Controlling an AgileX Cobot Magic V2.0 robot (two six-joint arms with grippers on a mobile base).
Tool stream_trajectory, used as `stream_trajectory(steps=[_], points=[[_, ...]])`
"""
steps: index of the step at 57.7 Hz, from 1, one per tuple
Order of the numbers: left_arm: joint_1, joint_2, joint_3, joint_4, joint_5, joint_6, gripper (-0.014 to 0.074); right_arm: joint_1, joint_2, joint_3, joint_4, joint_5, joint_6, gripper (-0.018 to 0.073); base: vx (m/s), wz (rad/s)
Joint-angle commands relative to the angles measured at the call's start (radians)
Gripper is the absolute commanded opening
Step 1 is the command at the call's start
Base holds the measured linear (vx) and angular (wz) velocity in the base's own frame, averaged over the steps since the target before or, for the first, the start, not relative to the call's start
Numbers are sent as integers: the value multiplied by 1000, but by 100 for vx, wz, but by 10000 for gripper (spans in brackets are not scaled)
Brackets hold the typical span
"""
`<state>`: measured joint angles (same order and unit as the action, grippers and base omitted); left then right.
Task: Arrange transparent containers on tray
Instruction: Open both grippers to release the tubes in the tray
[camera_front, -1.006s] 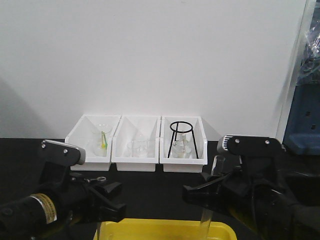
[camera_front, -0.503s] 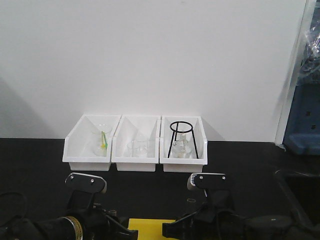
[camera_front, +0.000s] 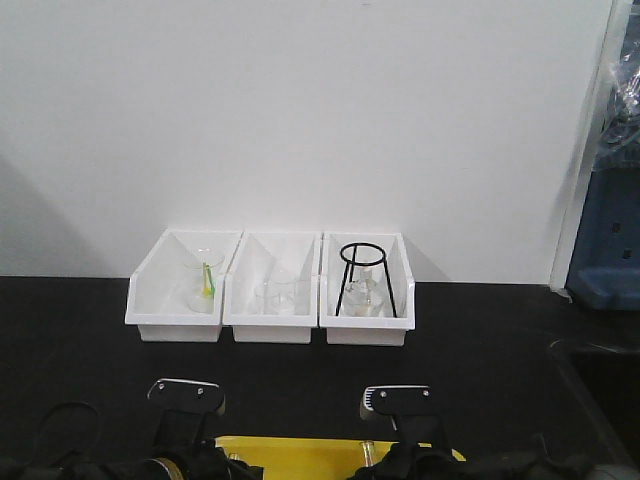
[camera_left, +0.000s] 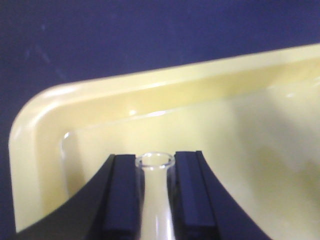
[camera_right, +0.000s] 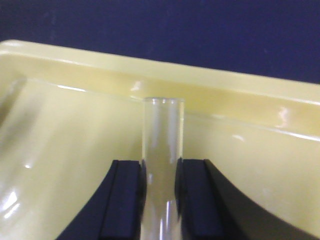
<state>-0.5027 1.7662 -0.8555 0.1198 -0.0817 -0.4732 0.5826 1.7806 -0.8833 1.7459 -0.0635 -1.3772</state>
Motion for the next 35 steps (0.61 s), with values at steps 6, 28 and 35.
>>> stream_trajectory(steps=[6, 28, 35], points=[[-7, -14, -30, -9, -67, -5, 231, -5, -19, -31, 26, 7, -1, 262, 0, 0], [-7, -6, -30, -25, -89, -3, 384, -5, -13, -31, 26, -56, 17, 475, 0, 0], [-7, -6, -30, -24, -98, -3, 384, -5, -13, -31, 26, -56, 17, 491, 0, 0]])
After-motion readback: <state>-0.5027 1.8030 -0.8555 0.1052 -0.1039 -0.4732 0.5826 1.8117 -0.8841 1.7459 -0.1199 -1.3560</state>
